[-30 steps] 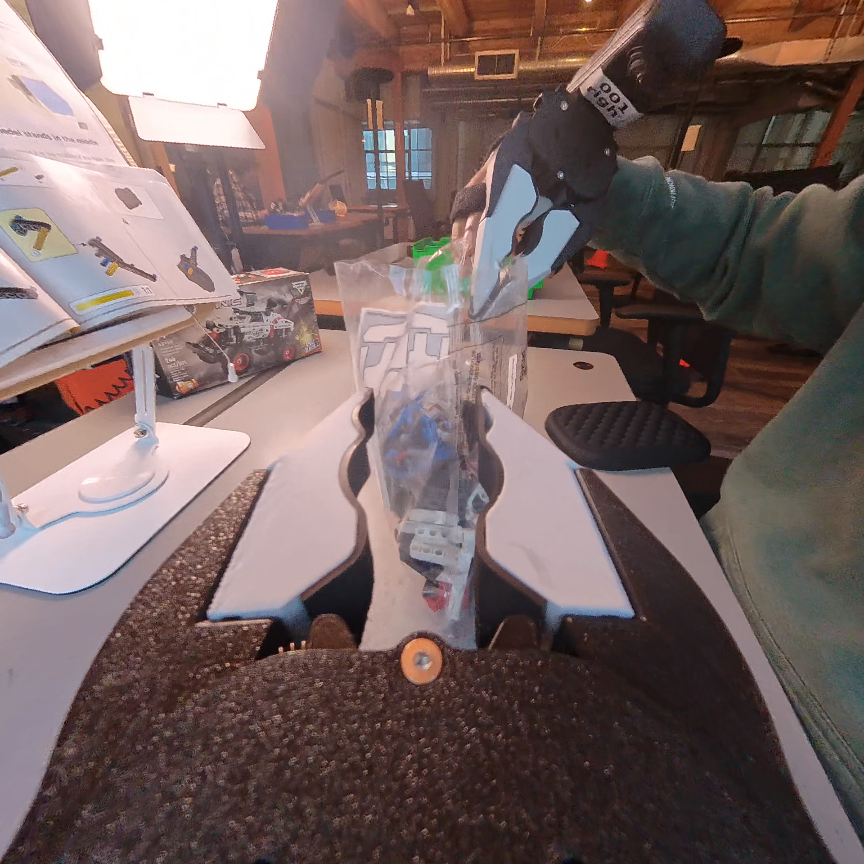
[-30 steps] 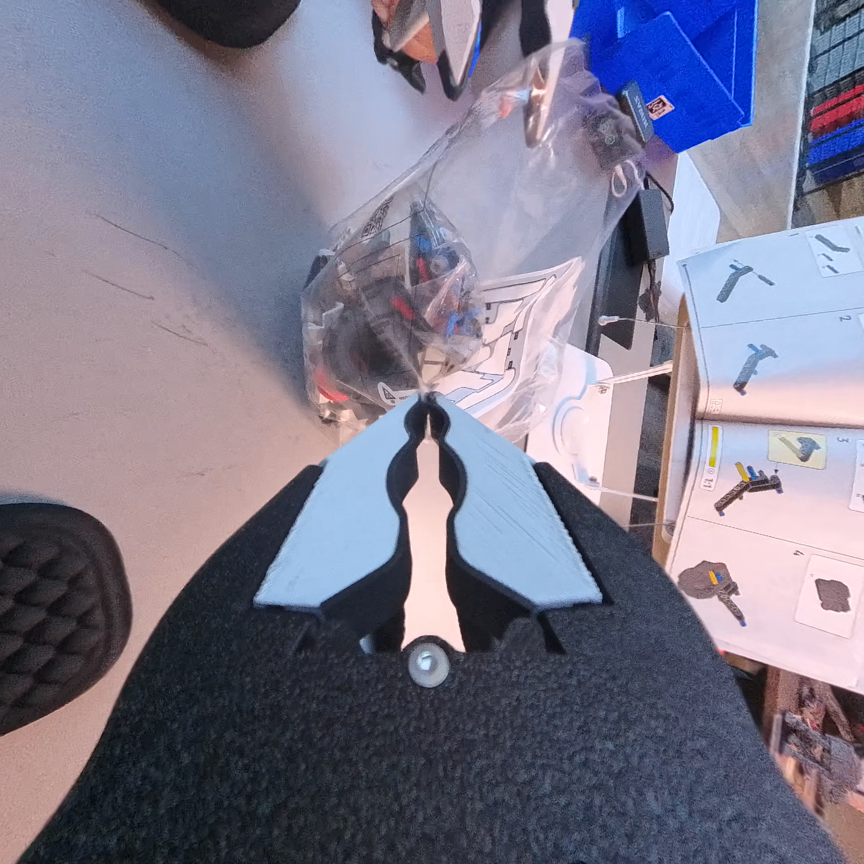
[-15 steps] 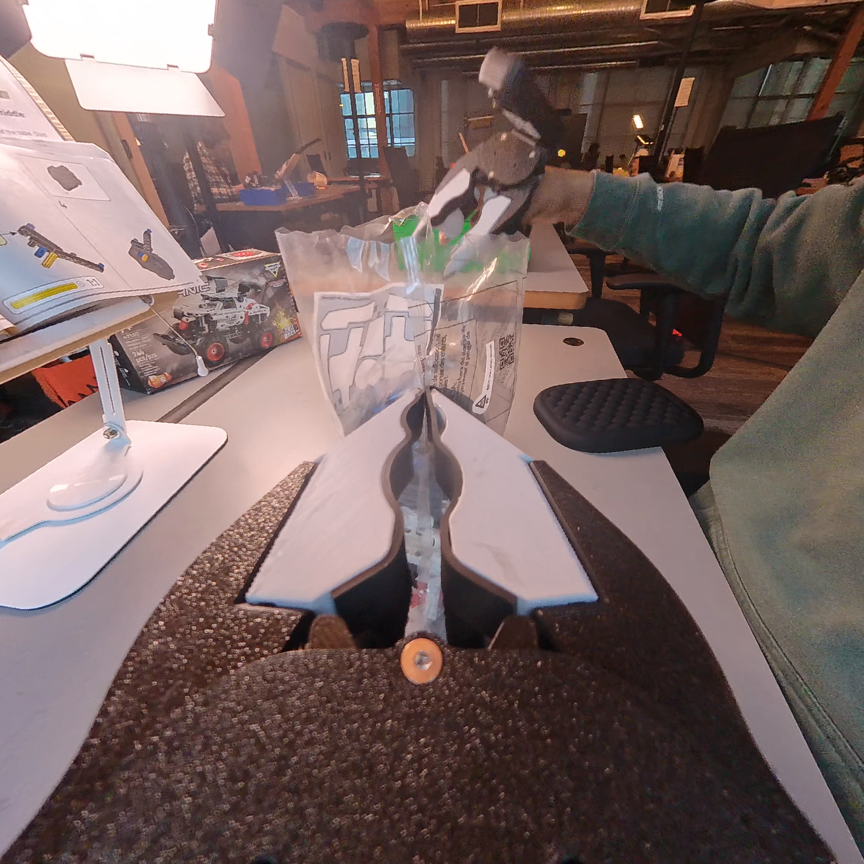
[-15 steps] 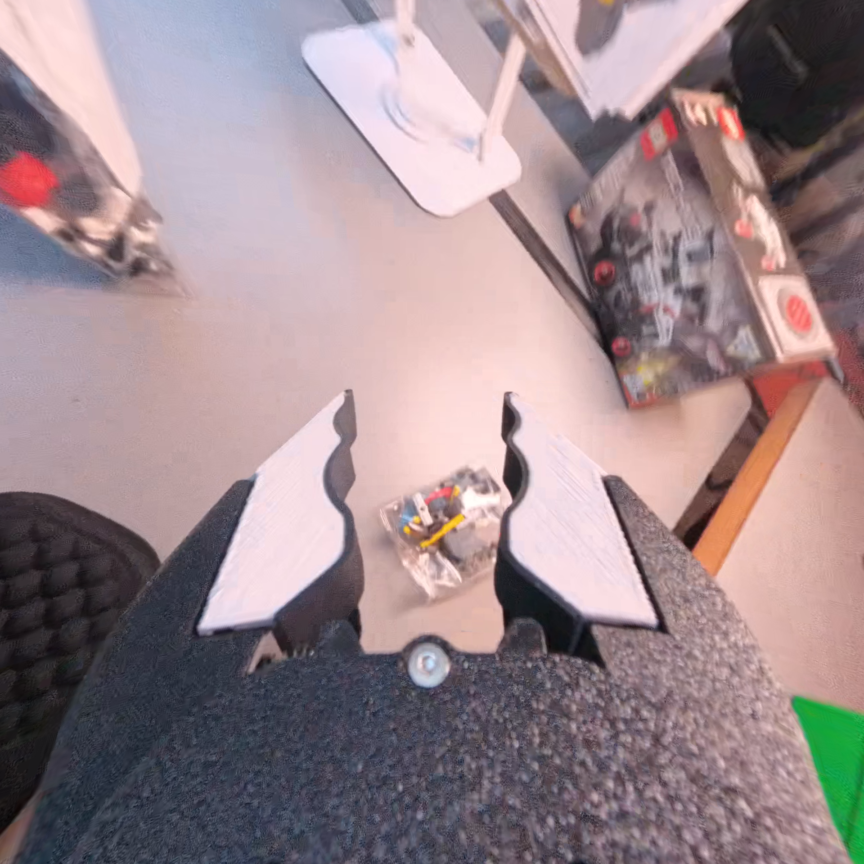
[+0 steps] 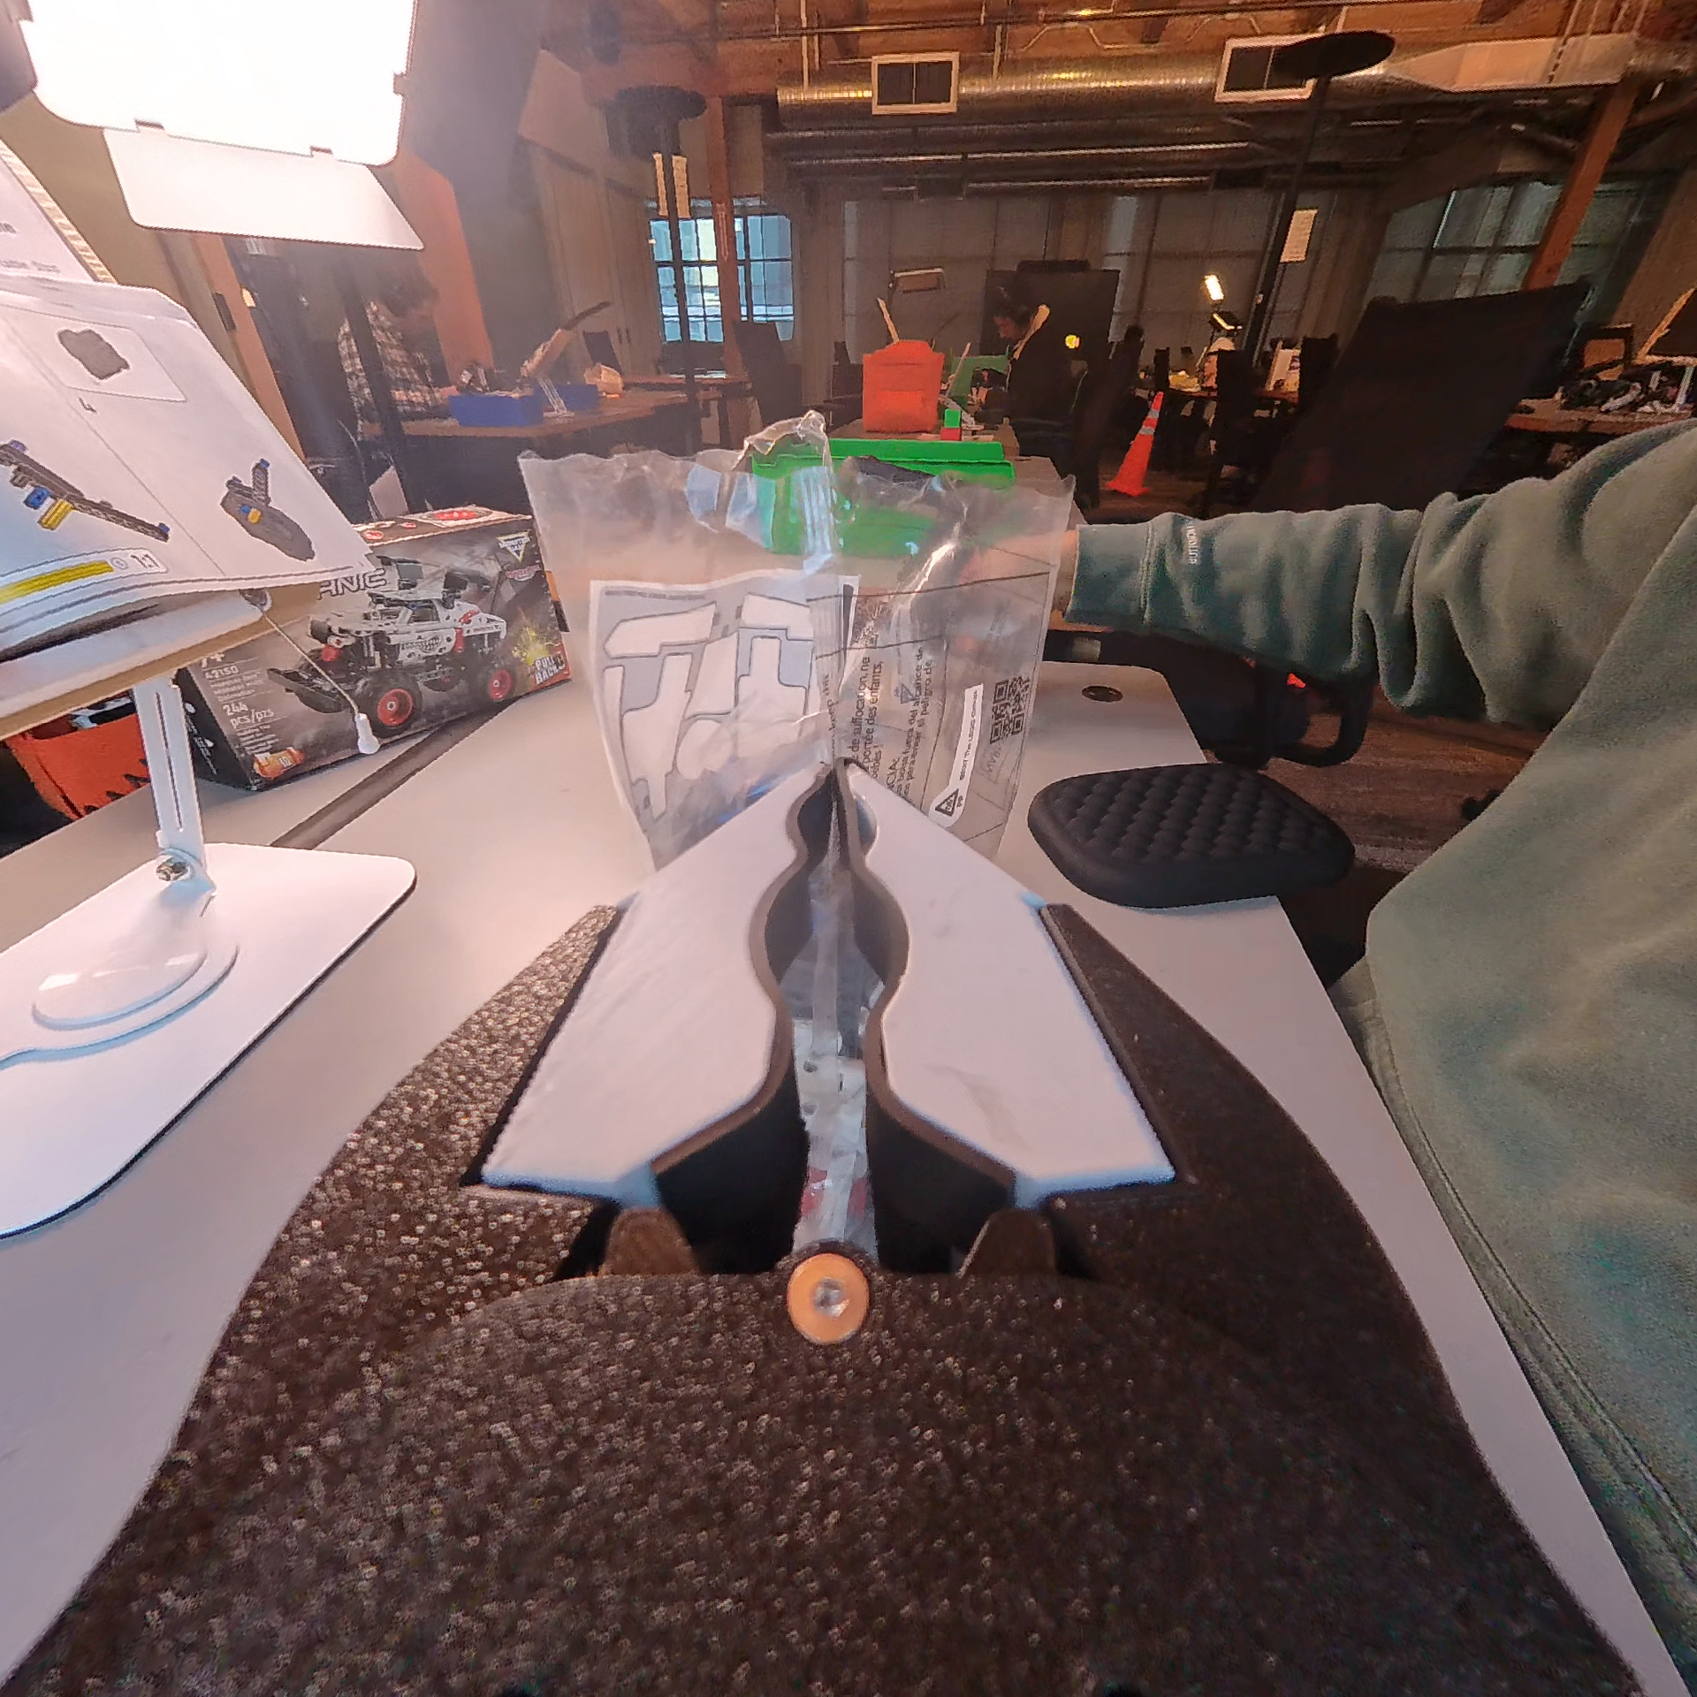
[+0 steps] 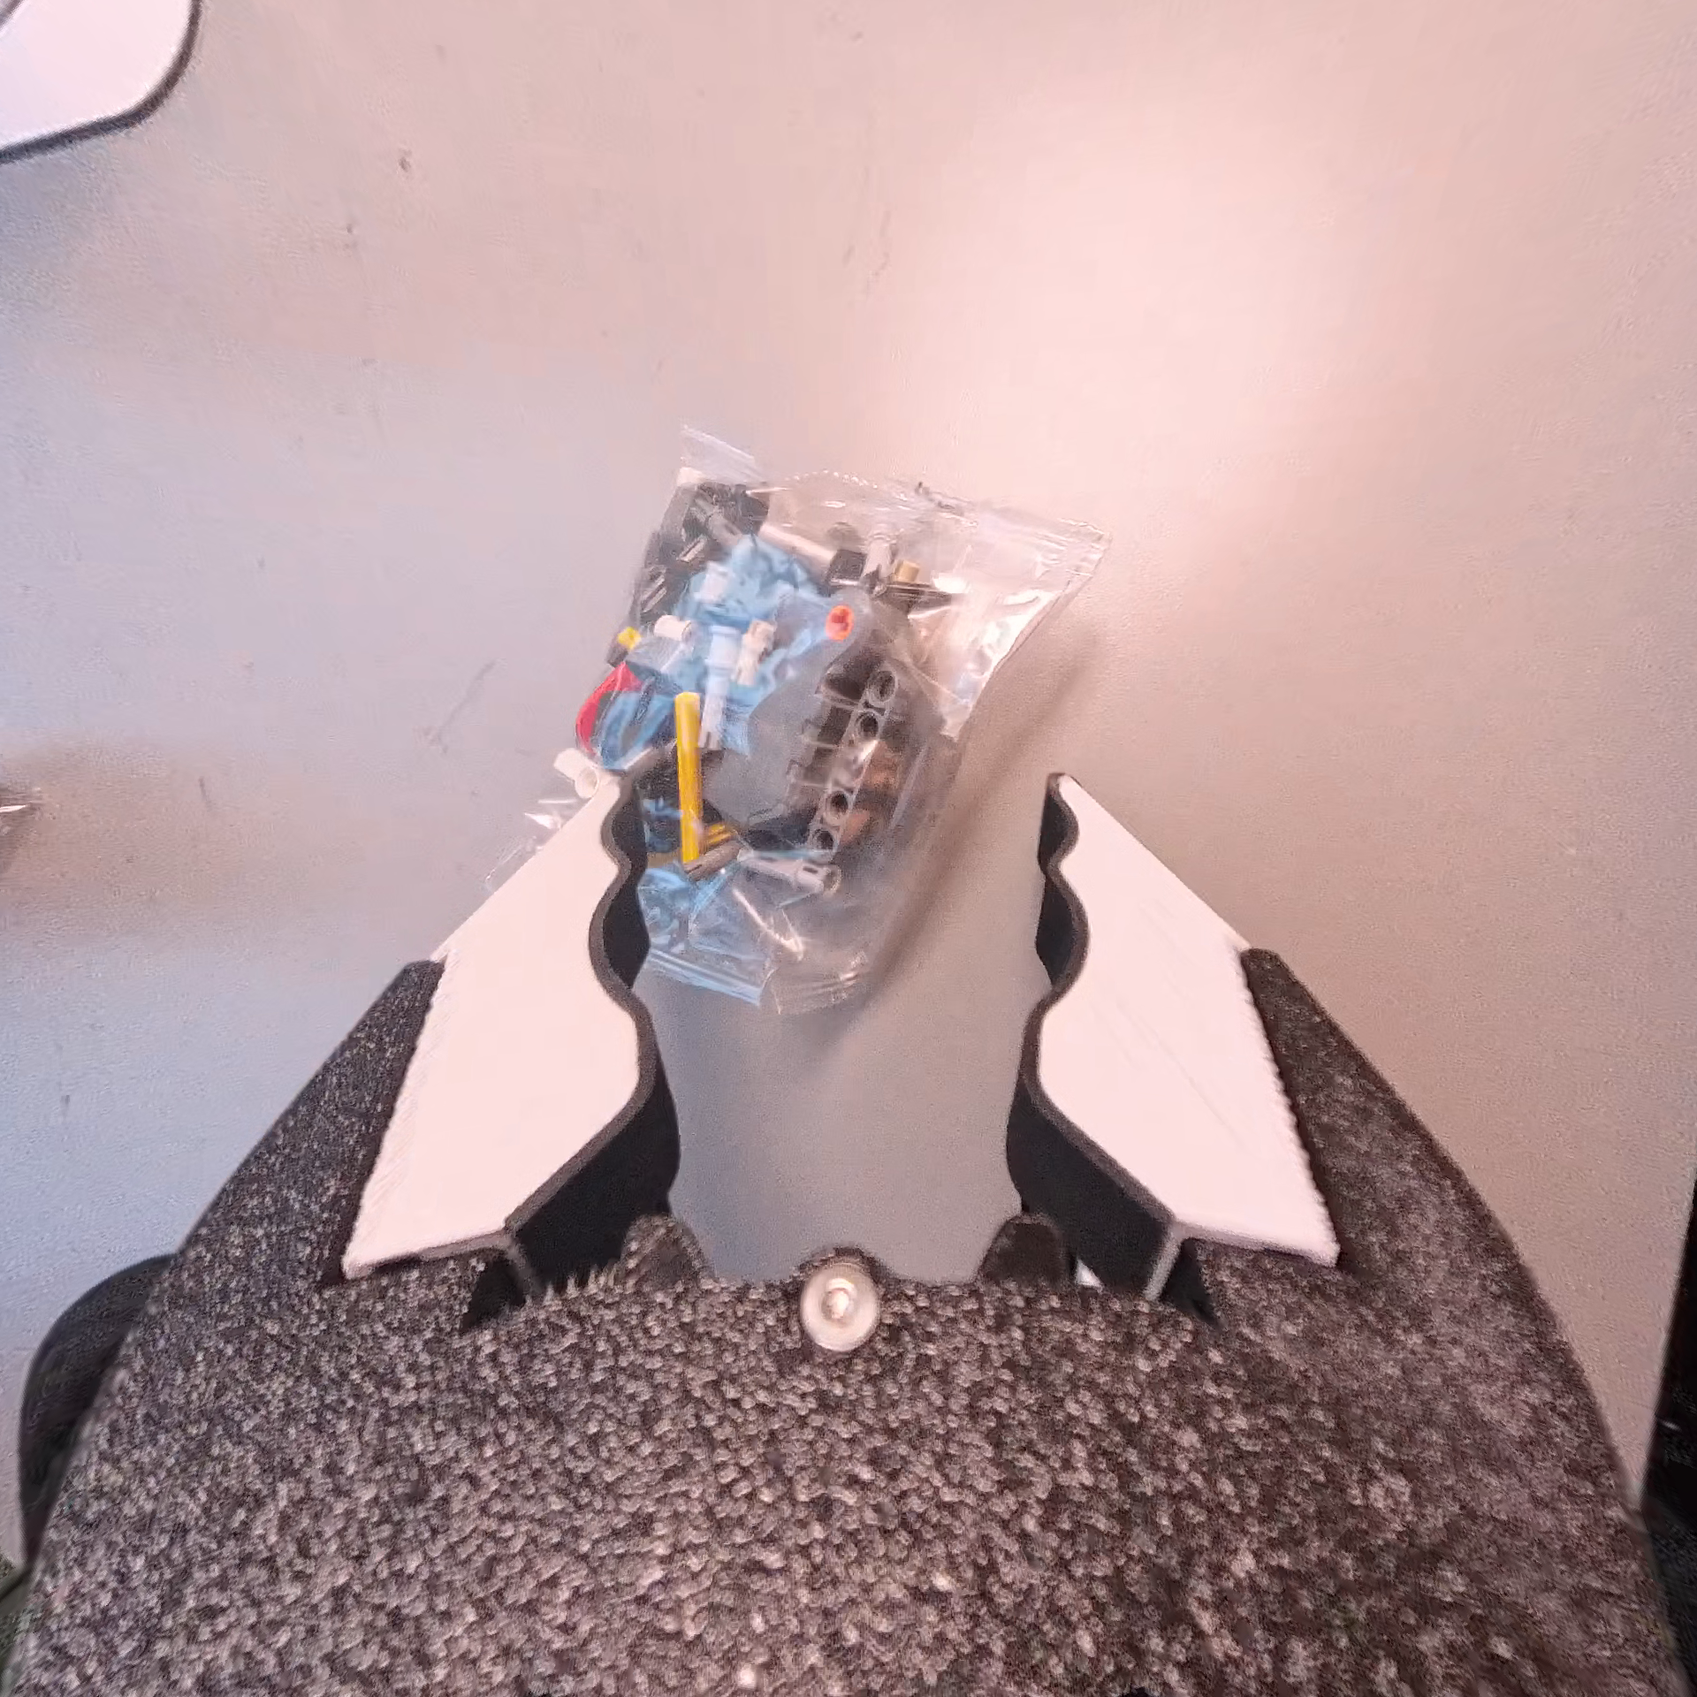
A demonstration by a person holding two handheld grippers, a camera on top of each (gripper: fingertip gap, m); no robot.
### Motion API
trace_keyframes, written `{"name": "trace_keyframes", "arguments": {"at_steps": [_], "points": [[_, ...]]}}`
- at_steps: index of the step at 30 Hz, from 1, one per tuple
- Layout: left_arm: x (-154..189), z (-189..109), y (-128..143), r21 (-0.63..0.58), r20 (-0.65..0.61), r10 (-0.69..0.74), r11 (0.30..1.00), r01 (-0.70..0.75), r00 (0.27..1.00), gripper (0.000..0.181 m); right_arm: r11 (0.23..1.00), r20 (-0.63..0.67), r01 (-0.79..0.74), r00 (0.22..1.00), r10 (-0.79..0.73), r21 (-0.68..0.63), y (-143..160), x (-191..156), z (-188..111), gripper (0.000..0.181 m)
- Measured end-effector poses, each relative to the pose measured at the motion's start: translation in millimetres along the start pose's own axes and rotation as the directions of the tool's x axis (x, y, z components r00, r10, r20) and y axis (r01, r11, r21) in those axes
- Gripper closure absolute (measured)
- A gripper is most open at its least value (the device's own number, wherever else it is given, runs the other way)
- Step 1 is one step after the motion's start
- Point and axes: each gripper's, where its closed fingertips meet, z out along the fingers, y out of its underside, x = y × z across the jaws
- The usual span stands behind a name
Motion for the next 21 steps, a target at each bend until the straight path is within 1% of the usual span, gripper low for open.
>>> {"name": "trace_keyframes", "arguments": {"at_steps": [3, 4, 5, 6, 11, 12, 14, 16, 17, 19, 21], "points": [[3.8, 2.0, -0.2, 0.003, -0.019, -0.004, 1.000, 0.004, 1.000, 0.181, 0.995, -0.054, 0.059, 0.997, -0.063, -0.078, 0.3, -3.0, 5.4, 0.096], [5.3, 2.4, -0.1, 0.002, -0.023, -0.001, 1.000, 0.001, 1.000, 0.181, 0.992, -0.052, 0.083, 0.995, -0.089, -0.098, 0.3, -6.7, 7.4, 0.103], [6.6, 2.6, 0.0, 0.001, -0.024, 0.004, 1.000, -0.003, 1.000, 0.181, 0.990, -0.008, 0.097, 0.995, -0.098, -0.100, -1.1, -19.3, 10.8, 0.123], [8.0, 2.4, 0.2, 0.000, -0.025, 0.008, 1.000, -0.008, 1.000, 0.181, 0.988, -0.009, 0.121, 0.992, -0.122, -0.100, -3.2, -26.1, 15.6, 0.126], [8.3, 0.9, 0.5, 0.000, -0.021, 0.007, 1.000, -0.007, 1.000, 0.181, 0.949, 0.018, 0.312, 0.950, -0.311, -0.056, -18.0, -59.6, 31.0, 0.144], [7.4, 0.3, 0.6, 0.000, -0.017, 0.006, 1.000, -0.006, 1.000, 0.181, 0.933, 0.034, 0.357, 0.934, -0.356, -0.030, -22.3, -66.7, 31.0, 0.150], [5.8, -1.0, 0.8, -0.001, -0.010, 0.005, 1.000, -0.005, 1.000, 0.181, 0.894, 0.043, 0.447, 0.893, -0.448, 0.026, -32.4, -81.6, 24.5, 0.152], [4.7, -2.1, 0.9, -0.002, -0.011, 0.002, 1.000, -0.002, 1.000, 0.181, 0.826, 0.036, 0.553, 0.828, -0.559, 0.105, -48.6, -107.1, 6.6, 0.152], [3.9, -2.5, 0.9, -0.003, -0.009, 0.003, 1.000, -0.003, 1.000, 0.181, 0.785, 0.033, 0.603, 0.790, -0.612, 0.142, -58.4, -125.6, -5.7, 0.153], [2.4, -2.8, 0.8, -0.004, -0.006, 0.002, 1.000, -0.002, 1.000, 0.181, 0.672, 0.027, 0.697, 0.689, -0.725, 0.251, -79.8, -175.8, -39.0, 0.153], [2.6, -2.7, 0.8, -0.001, -0.009, -0.001, 1.000, 0.001, 1.000, 0.181, 0.527, -0.002, 0.762, 0.569, -0.822, 0.377, -100.0, -239.1, -81.0, 0.152]]}}
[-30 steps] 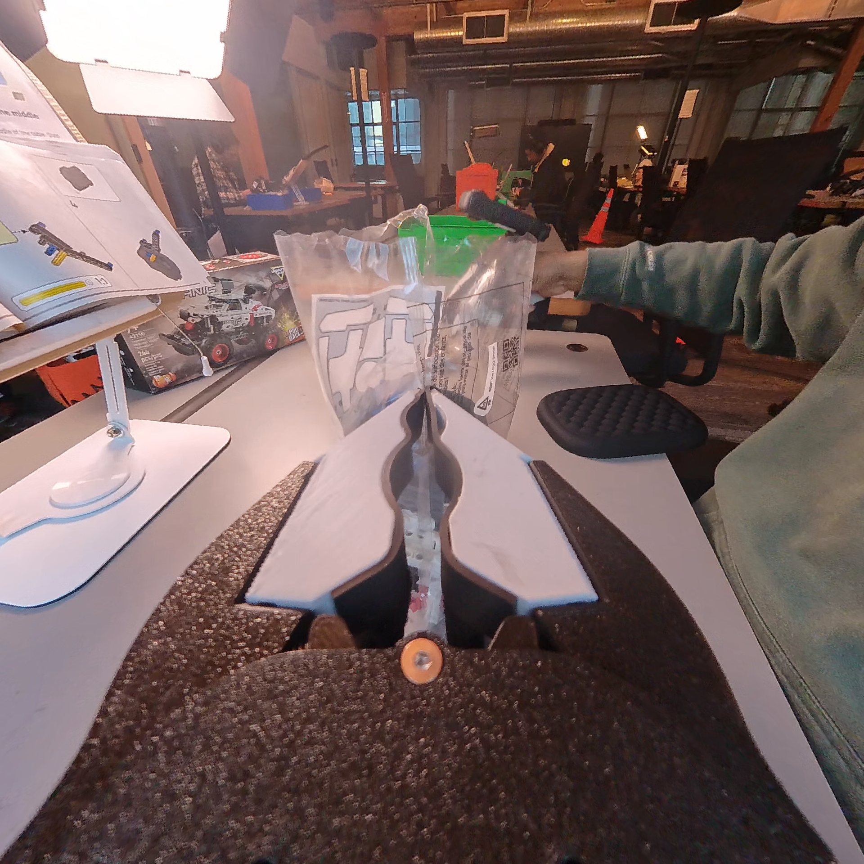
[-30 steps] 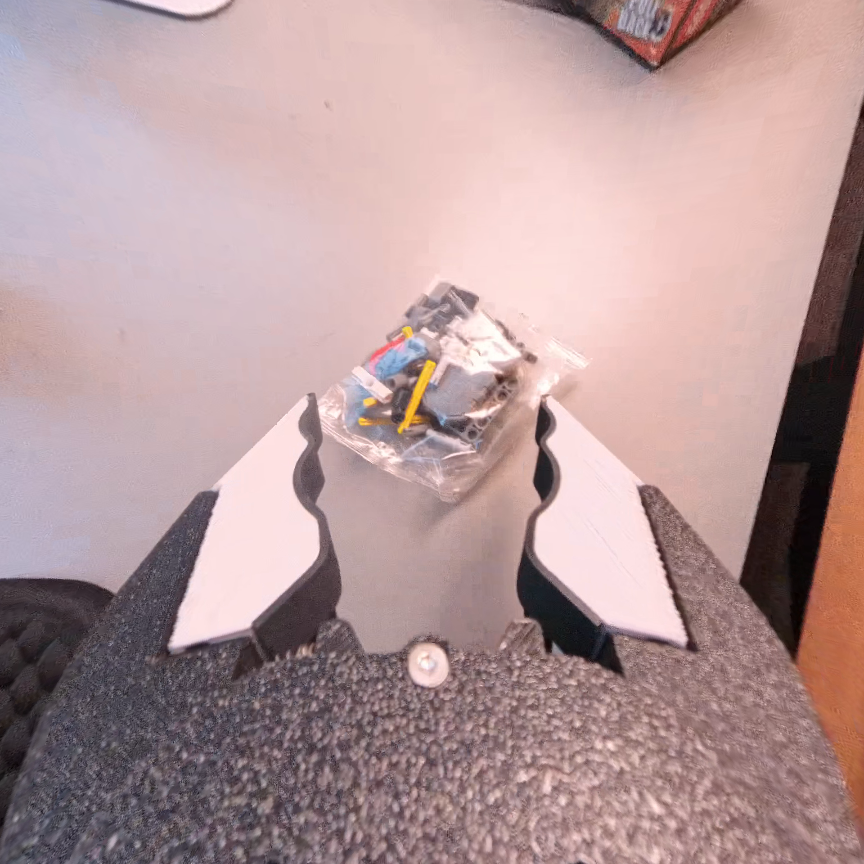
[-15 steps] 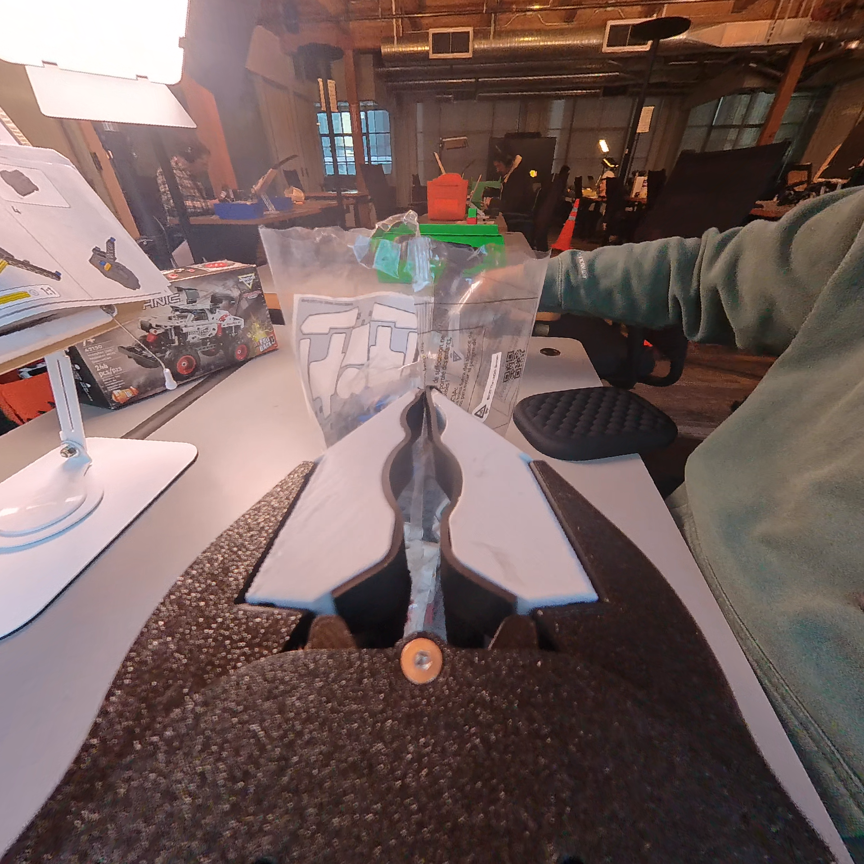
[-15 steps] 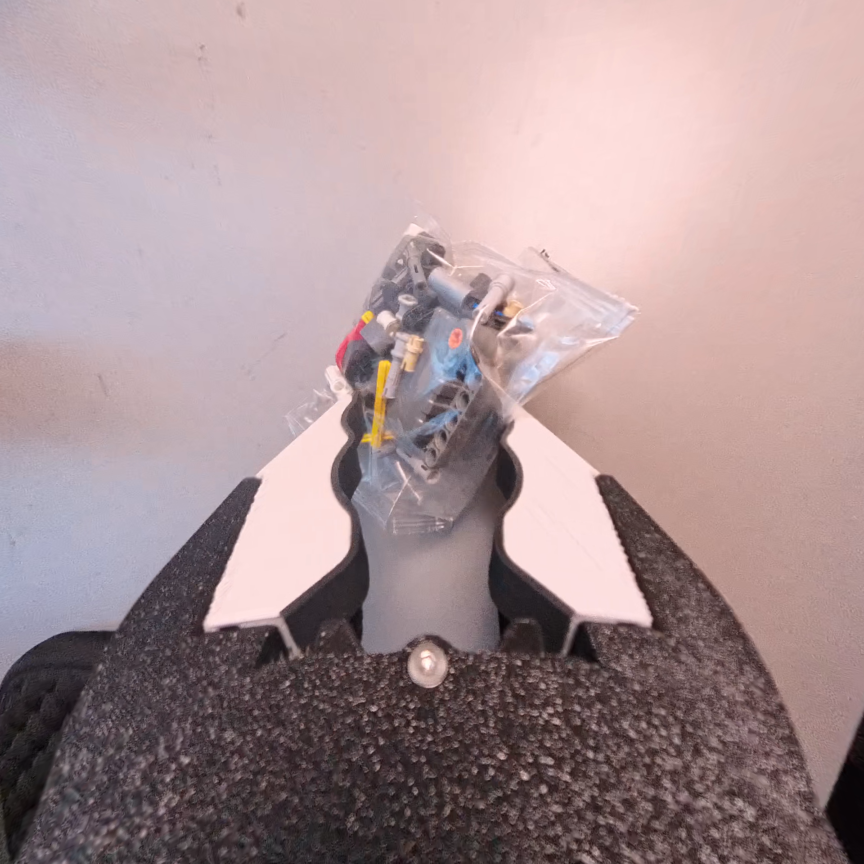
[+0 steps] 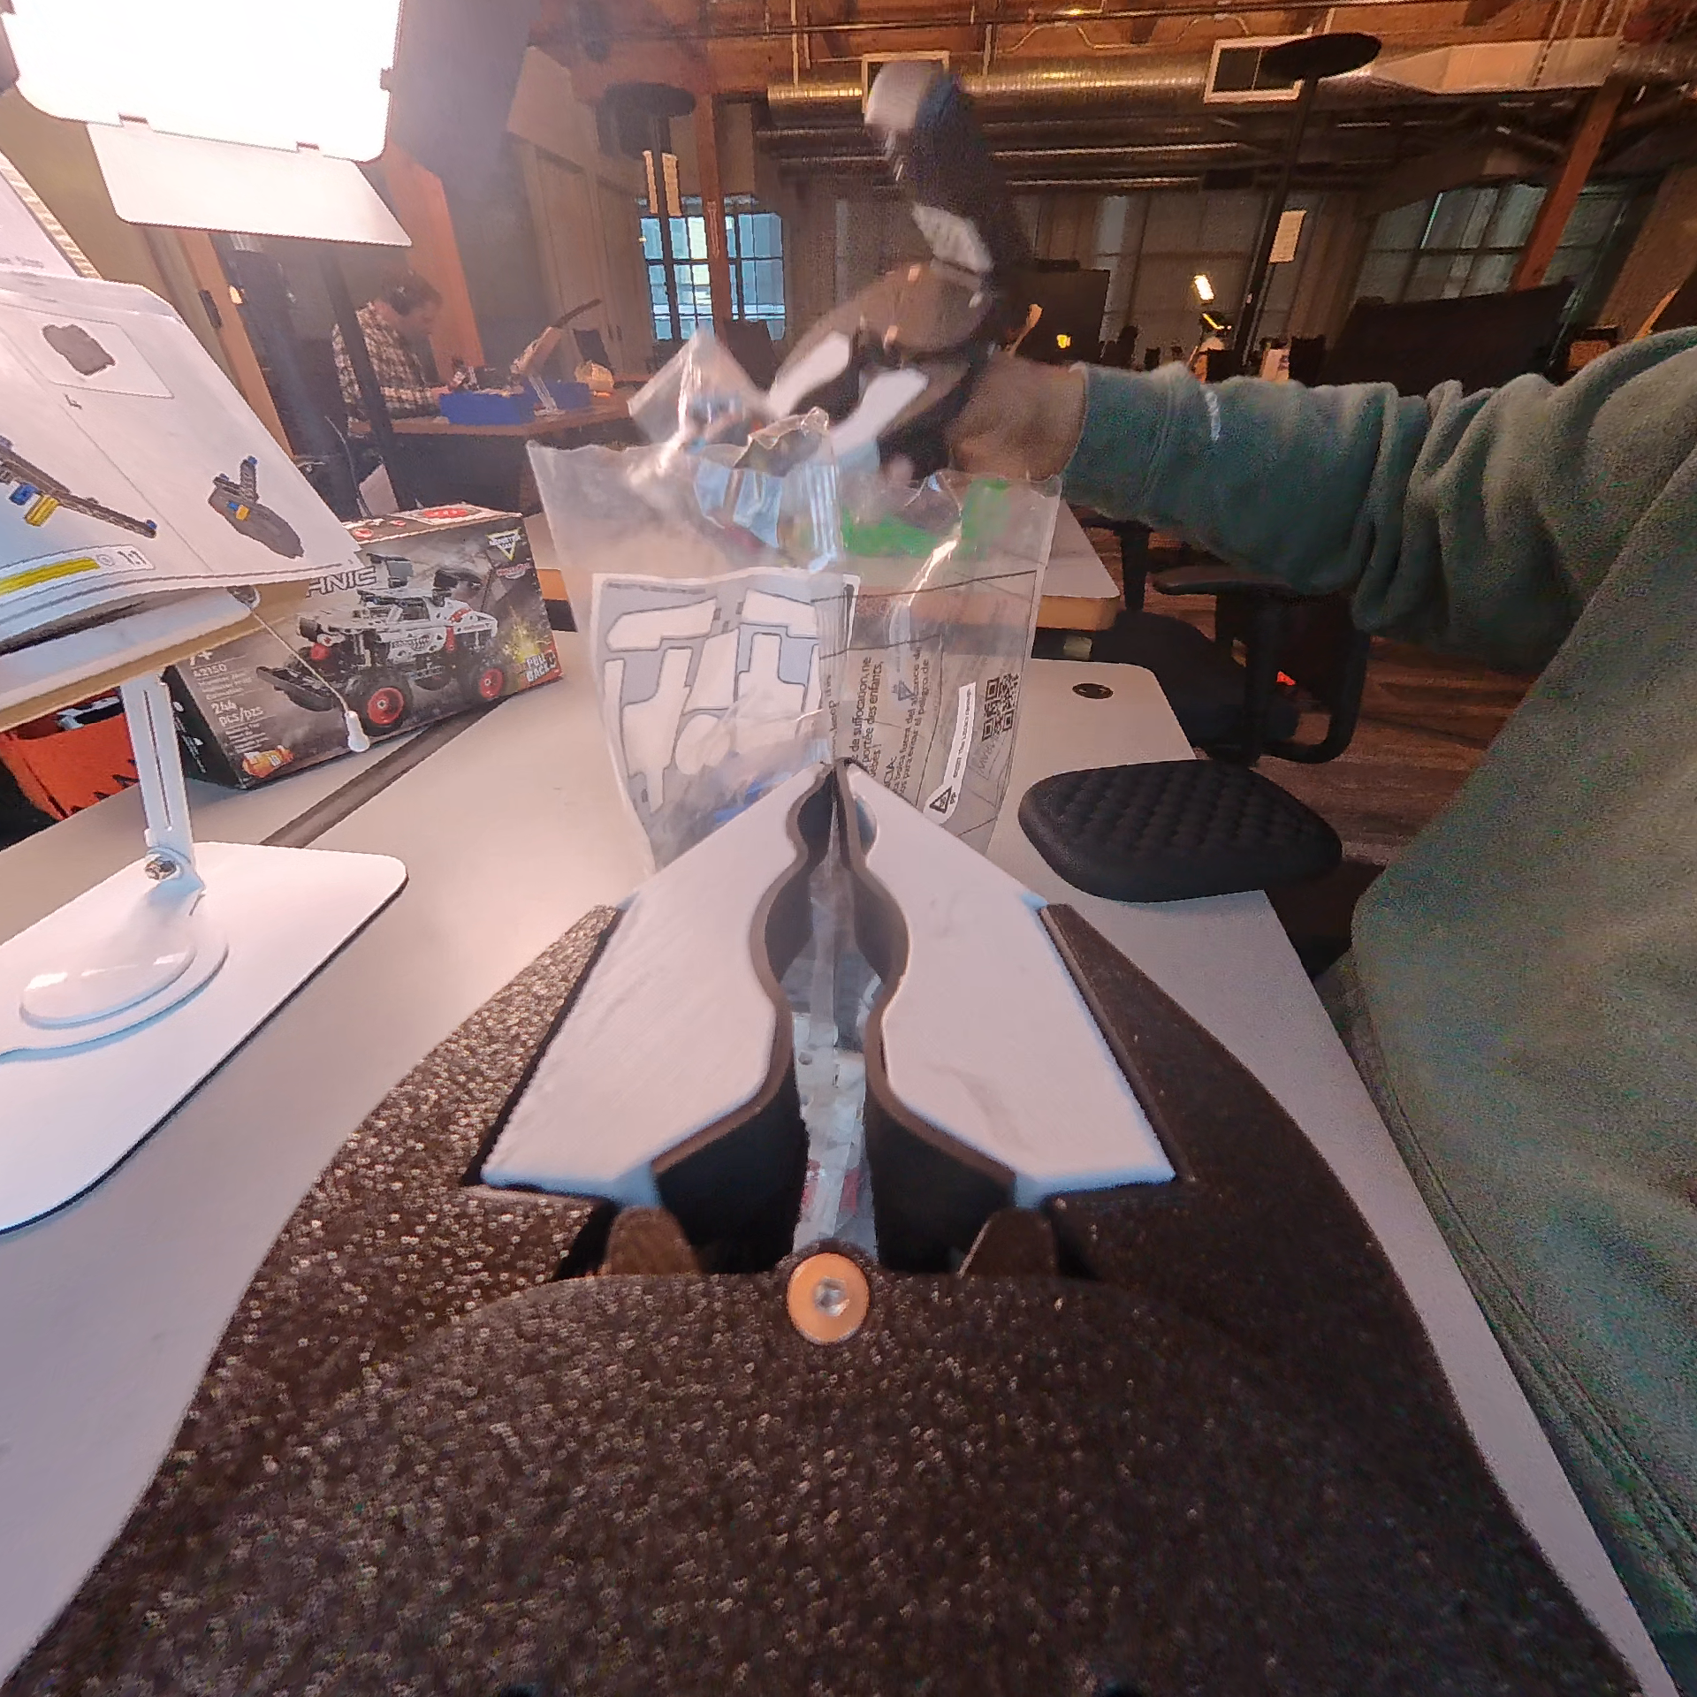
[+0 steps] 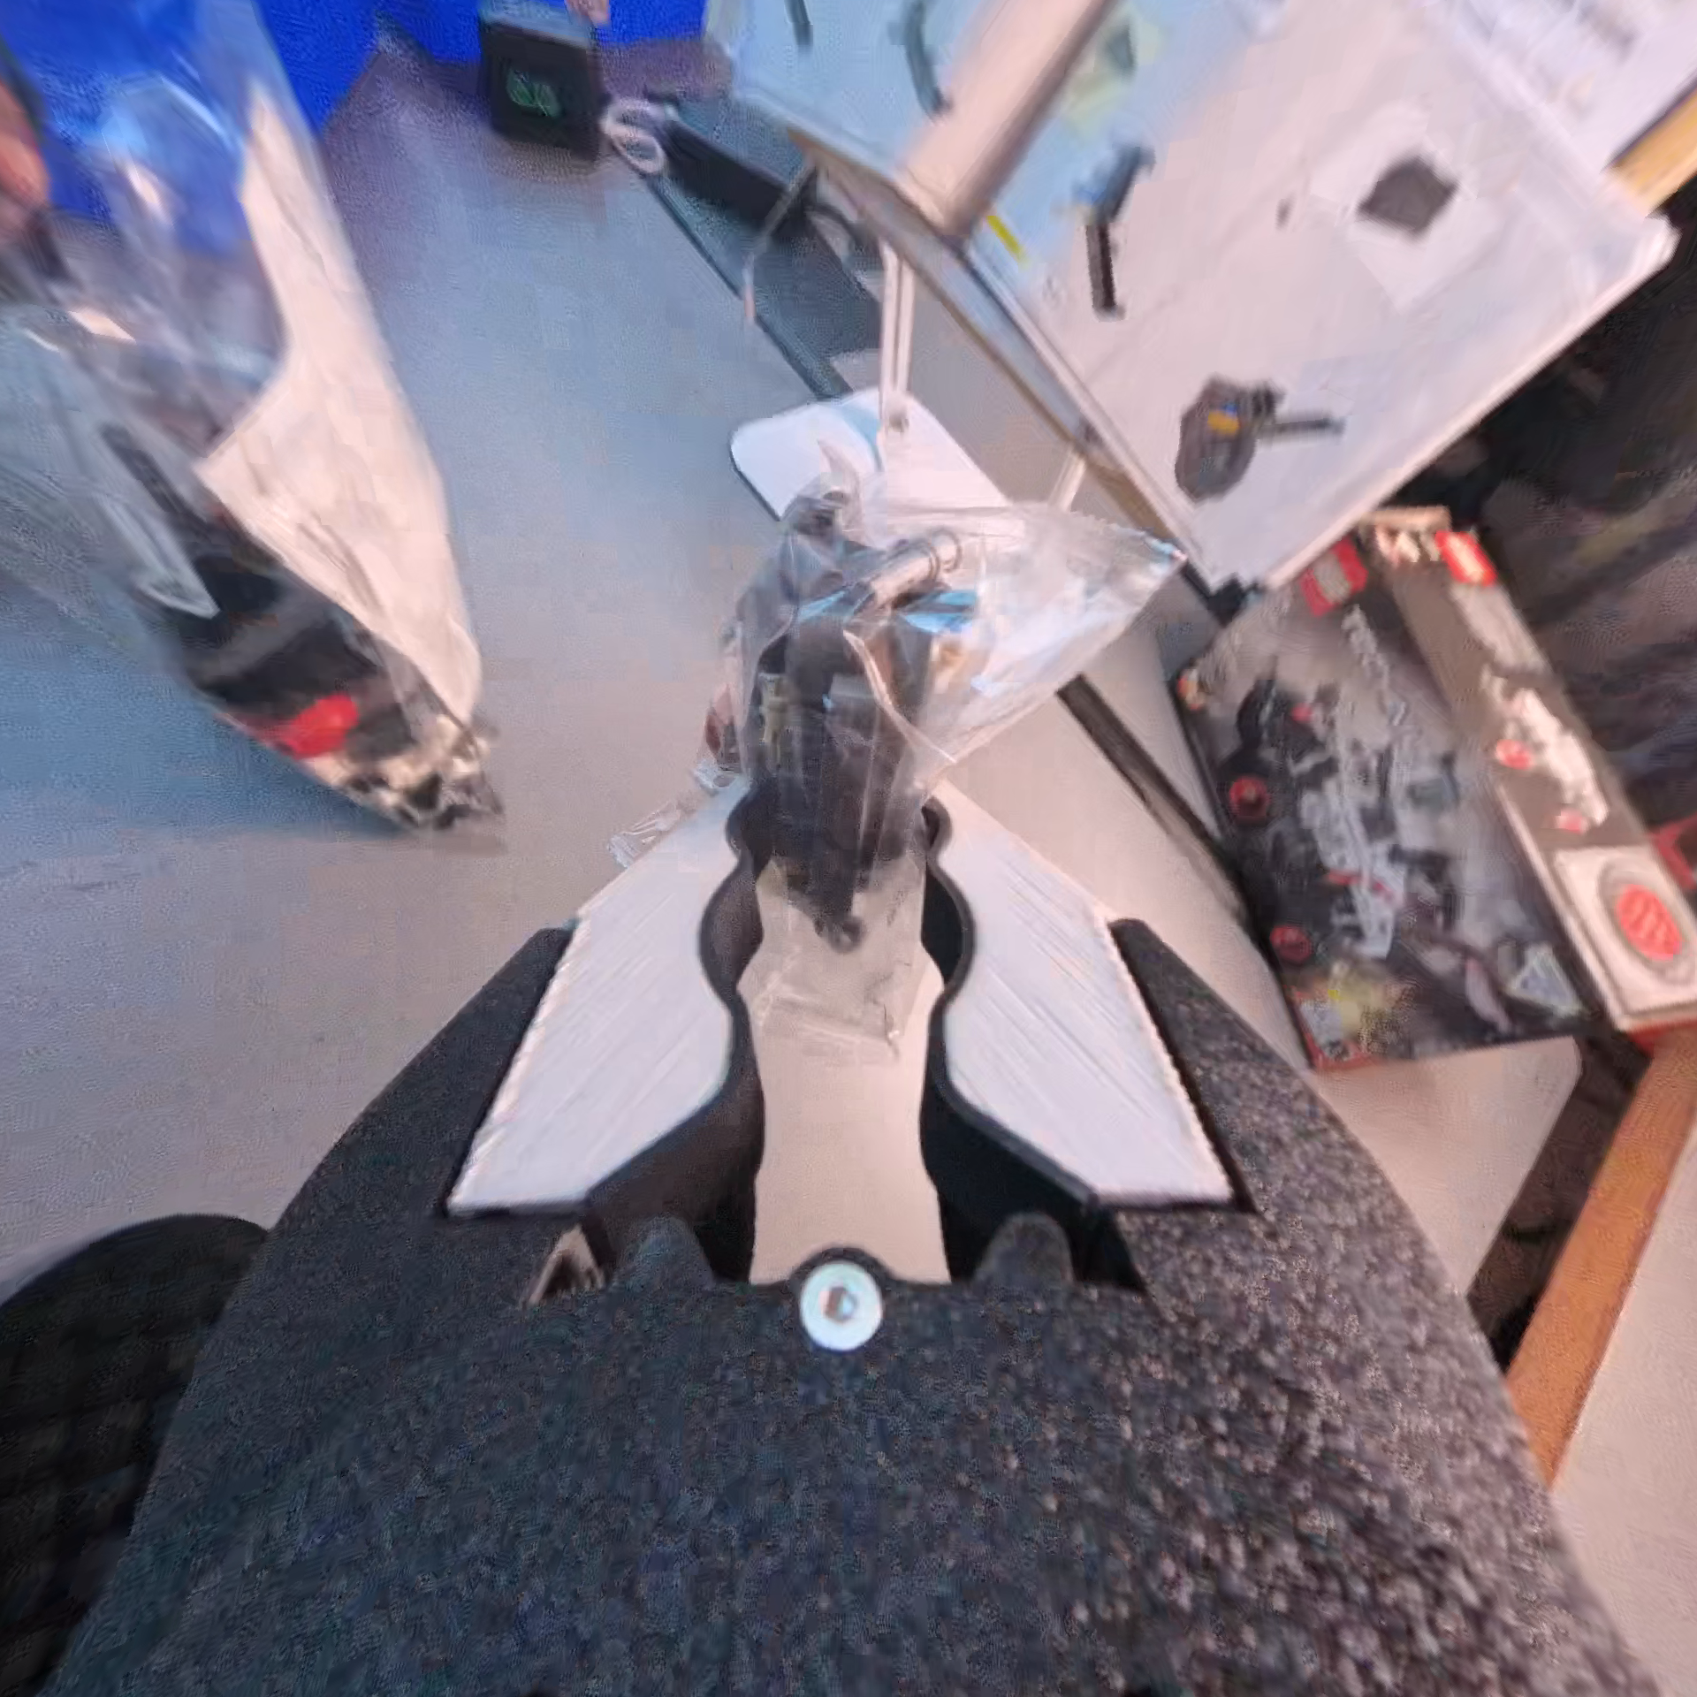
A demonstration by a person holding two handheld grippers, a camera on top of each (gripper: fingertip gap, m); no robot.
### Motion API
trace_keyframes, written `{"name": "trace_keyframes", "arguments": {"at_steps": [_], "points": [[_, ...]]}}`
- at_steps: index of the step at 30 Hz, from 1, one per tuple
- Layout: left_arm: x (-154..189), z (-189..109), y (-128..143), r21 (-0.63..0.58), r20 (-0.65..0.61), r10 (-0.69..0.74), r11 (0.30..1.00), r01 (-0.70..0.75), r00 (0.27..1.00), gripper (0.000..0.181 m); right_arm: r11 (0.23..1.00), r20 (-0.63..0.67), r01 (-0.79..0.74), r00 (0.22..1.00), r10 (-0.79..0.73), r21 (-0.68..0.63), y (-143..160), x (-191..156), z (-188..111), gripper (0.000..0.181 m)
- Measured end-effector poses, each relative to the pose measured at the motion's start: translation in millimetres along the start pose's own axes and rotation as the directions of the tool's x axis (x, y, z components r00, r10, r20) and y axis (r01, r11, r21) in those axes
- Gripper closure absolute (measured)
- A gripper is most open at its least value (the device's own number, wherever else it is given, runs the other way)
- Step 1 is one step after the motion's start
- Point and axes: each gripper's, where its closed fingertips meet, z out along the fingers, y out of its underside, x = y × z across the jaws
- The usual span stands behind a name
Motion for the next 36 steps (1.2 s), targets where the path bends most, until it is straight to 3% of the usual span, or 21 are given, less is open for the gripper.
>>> {"name": "trace_keyframes", "arguments": {"at_steps": [4, 6, 8, 10, 14, 16, 20, 25, 27, 30, 31, 33, 36], "points": [[1.5, 0.5, -0.1, 0.005, -0.004, -0.001, 1.000, 0.001, 1.000, 0.181, 0.932, 0.064, 0.253, 0.958, -0.278, 0.259, -141.3, -69.6, -24.8, 0.152], [1.2, -0.1, 0.0, 0.012, -0.002, -0.004, 1.000, 0.004, 1.000, 0.181, 0.901, 0.141, 0.318, 0.918, -0.370, 0.294, -173.9, -113.3, -18.0, 0.152], [0.5, -2.5, 0.4, 0.023, -0.006, -0.009, 1.000, 0.009, 1.000, 0.181, 0.896, 0.200, 0.400, 0.878, -0.435, 0.196, -166.3, -140.8, 7.9, 0.152], [-2.1, -7.0, 1.3, 0.033, 0.000, -0.005, 0.999, 0.005, 1.000, 0.181, 0.855, 0.234, 0.515, 0.827, -0.512, 0.051, -135.3, -147.8, 34.0, 0.152], [-6.9, -14.3, 2.0, 0.042, 0.006, -0.014, 0.999, 0.014, 1.000, 0.181, 0.714, 0.395, 0.694, 0.683, -0.614, -0.090, -89.3, -156.4, 43.1, 0.152], [-4.0, -12.0, 1.0, 0.045, -0.008, -0.010, 0.999, 0.010, 1.000, 0.181, 0.651, 0.475, 0.748, 0.622, -0.622, -0.128, -84.9, -164.6, 41.5, 0.152], [-2.2, -9.9, -0.6, 0.042, -0.006, -0.006, 0.999, 0.006, 1.000, 0.181, 0.420, 0.608, 0.864, 0.497, -0.620, -0.278, -67.4, -166.3, 49.0, 0.152], [-5.2, -15.8, -4.2, 0.074, 0.020, -0.043, 0.996, 0.041, 0.999, 0.181, 0.318, 0.641, 0.898, 0.440, -0.629, -0.305, -58.8, -182.8, 73.2, 0.152], [2.1, -17.7, -14.1, 0.121, -0.004, -0.033, 0.992, 0.033, 0.999, 0.160, 0.308, 0.637, 0.904, 0.427, -0.642, -0.295, -62.6, -187.8, 74.8, 0.152], [2.8, -12.0, -15.3, 0.096, 0.031, -0.002, 0.995, -0.001, 1.000, 0.121, 0.375, 0.605, 0.883, 0.468, -0.644, -0.284, -76.8, -187.8, 74.8, 0.152], [1.2, -8.6, -16.0, 0.088, 0.056, 0.019, 0.996, -0.024, 0.998, 0.123, 0.400, 0.604, 0.874, 0.482, -0.635, -0.276, -79.9, -188.3, 73.9, 0.152], [-2.1, -4.2, -18.8, 0.076, 0.088, 0.038, 0.996, -0.045, 0.995, 0.144, 0.424, 0.592, 0.866, 0.494, -0.637, -0.266, -84.8, -186.4, 71.7, 0.151], [-5.1, -8.3, -22.1, 0.099, 0.047, -0.042, 0.994, 0.037, 0.998, 0.158, 0.431, 0.580, 0.865, 0.494, -0.647, -0.256, -85.1, -182.0, 63.0, 0.152]]}}
